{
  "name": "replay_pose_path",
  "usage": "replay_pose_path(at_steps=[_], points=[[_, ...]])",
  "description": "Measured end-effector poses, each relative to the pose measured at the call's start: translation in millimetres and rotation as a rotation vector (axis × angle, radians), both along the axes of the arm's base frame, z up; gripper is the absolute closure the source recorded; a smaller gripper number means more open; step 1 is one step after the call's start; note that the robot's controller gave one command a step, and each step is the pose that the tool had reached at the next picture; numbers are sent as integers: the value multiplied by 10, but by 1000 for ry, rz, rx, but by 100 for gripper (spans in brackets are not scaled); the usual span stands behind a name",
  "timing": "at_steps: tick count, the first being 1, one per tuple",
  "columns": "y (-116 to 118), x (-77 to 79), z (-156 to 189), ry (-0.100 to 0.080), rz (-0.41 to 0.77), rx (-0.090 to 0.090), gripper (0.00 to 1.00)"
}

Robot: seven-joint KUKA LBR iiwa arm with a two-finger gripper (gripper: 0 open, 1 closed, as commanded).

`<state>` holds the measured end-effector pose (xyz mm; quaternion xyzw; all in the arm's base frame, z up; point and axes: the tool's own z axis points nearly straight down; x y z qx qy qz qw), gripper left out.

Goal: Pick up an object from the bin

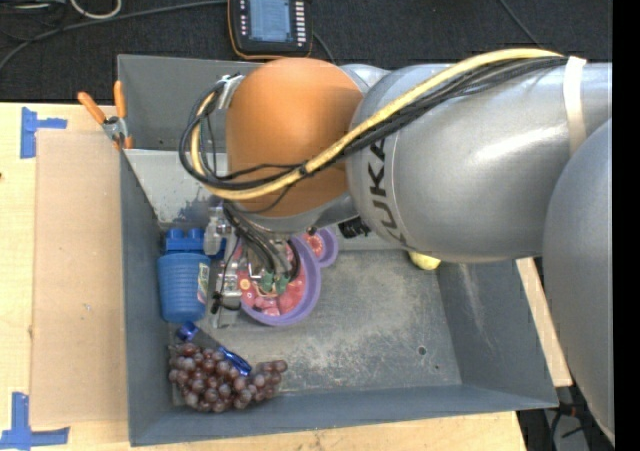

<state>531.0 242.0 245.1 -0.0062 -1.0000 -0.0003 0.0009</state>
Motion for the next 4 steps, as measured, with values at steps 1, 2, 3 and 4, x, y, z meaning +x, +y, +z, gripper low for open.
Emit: replay_pose_path(at_steps=[1,2,3,4], points=[[-4,-6,-5,-2,1,1,0],[-416,-467,-402,7,30,-3,0],[-202,437,-514,-11,75,4,0],[-21,187,-748,7,41,0,0]])
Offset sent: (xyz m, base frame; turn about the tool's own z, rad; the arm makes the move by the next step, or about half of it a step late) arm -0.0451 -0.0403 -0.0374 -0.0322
